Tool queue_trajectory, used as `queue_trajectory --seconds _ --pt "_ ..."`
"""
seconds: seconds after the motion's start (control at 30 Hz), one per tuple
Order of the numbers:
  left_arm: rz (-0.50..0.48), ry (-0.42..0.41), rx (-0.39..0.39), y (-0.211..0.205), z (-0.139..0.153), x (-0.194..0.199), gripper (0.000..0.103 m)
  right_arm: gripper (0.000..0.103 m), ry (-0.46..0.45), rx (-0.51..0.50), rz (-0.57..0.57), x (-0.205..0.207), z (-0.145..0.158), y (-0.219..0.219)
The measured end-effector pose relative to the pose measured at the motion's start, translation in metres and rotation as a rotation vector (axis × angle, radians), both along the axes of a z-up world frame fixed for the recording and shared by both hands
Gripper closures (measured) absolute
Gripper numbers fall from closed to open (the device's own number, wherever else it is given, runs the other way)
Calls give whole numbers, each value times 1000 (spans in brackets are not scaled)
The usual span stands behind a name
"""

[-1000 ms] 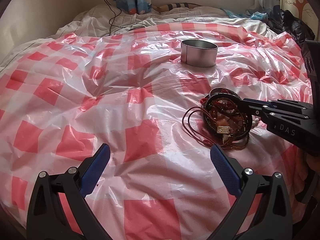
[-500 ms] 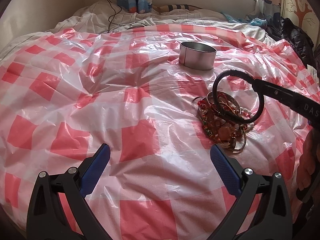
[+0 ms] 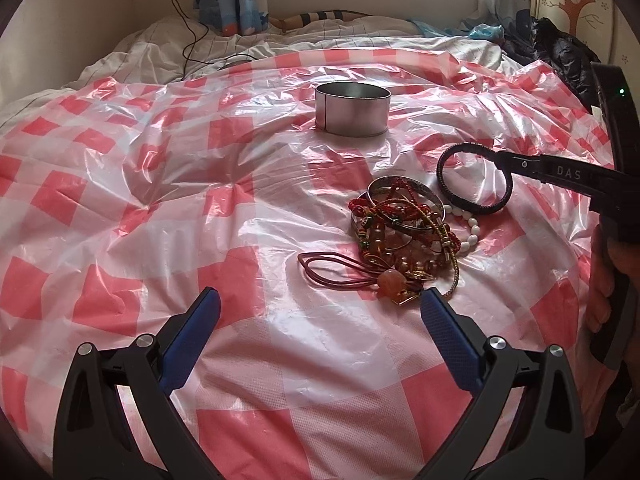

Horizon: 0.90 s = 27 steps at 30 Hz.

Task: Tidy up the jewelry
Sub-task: 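Lift the black braided bracelet with the right gripper away from the pile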

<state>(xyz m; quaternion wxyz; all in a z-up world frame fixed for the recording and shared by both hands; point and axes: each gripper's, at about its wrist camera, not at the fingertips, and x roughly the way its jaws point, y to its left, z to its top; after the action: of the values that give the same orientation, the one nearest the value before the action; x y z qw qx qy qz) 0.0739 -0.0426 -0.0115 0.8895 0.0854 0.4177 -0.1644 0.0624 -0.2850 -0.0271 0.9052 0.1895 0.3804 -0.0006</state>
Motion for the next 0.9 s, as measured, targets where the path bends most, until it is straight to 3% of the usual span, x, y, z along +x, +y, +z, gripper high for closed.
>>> queue_trajectory --seconds 0.17,0.27,0.33,0.4,0.53,0.6,0.7,0.9 --pt "-8 16 -17 -1 1 -5 6 93 60 23 -49 4 -17 -8" --pt "-27 20 -23 0 3 -11 6 79 81 5 -40 7 -21 -2" --pt "-41 21 -37 4 5 -13 6 75 88 -23 -31 8 -22 4" --pt "-52 58 -98 14 7 -7 6 73 90 -31 -26 8 -23 5" --pt "-55 222 -345 44 4 19 6 70 93 1 -34 9 -24 4" --pt "-41 263 -432 56 2 30 6 62 97 23 -28 10 -25 4" --pt "-25 274 -467 60 2 43 6 54 100 32 -12 11 -23 6" --pt "-49 288 -499 42 -5 57 6 53 112 43 0 11 -23 6"
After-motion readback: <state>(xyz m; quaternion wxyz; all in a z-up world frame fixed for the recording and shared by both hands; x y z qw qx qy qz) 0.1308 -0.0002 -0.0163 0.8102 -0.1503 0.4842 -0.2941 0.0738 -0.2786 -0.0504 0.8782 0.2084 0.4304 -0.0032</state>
